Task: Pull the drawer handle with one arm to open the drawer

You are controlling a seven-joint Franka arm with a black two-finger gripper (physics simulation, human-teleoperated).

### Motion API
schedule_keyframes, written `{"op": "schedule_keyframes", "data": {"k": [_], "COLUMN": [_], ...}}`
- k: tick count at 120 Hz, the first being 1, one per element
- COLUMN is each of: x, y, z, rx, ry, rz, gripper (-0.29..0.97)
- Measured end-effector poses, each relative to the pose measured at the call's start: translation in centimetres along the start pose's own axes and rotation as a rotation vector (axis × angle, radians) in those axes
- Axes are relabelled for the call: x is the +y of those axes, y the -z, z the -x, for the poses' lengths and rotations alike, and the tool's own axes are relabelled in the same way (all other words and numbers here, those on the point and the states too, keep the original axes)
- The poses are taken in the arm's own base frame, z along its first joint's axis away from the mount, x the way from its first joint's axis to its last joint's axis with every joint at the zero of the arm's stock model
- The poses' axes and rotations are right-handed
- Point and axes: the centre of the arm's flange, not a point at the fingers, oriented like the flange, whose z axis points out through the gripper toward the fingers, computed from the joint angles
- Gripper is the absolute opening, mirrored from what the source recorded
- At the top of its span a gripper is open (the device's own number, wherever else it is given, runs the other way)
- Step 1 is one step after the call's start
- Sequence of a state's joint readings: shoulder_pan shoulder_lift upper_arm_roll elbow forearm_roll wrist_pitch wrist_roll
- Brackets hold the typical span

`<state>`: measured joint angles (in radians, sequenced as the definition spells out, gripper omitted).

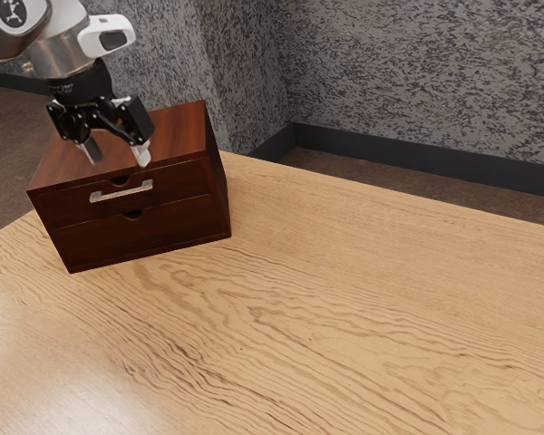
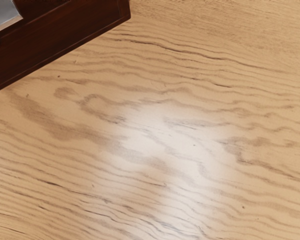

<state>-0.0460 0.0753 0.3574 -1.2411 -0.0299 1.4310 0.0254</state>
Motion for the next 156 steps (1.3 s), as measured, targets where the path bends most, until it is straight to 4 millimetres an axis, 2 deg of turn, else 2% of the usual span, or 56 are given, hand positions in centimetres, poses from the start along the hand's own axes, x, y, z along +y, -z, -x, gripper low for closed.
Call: {"op": "schedule_keyframes", "data": {"k": [33, 37, 42, 45, 53, 73, 84, 112, 128, 145, 156], "x": [-0.3, -0.3, -0.2, -0.2, -0.4, -1.7, -2.6, -5.0, -6.9, -9.2, -9.6], "y": [0.3, 1.6, 5.3, 6.8, 8.4, 8.5, 8.0, 5.6, 0.5, -4.0, -6.7], "z": [-0.1, 0.4, 2.2, 3.0, 3.8, 3.8, 3.6, 3.5, 3.4, 5.3, 5.7], "rx": [0.018, 0.042, 0.111, 0.139, 0.169, 0.172, 0.163, 0.095, 0.001, -0.057, -0.071], "ry": [-0.016, -0.020, -0.035, -0.041, -0.044, -0.016, 0.062, 0.557, 0.812, 1.032, 1.135], "rz": [0.008, 0.012, 0.026, 0.033, 0.038, 0.027, 0.025, 0.047, 0.038, 0.042, 0.036], "gripper": [0.65, 0.65, 0.65, 0.65, 0.65, 0.65, 0.65, 0.65, 0.65, 0.65, 0.65]}}
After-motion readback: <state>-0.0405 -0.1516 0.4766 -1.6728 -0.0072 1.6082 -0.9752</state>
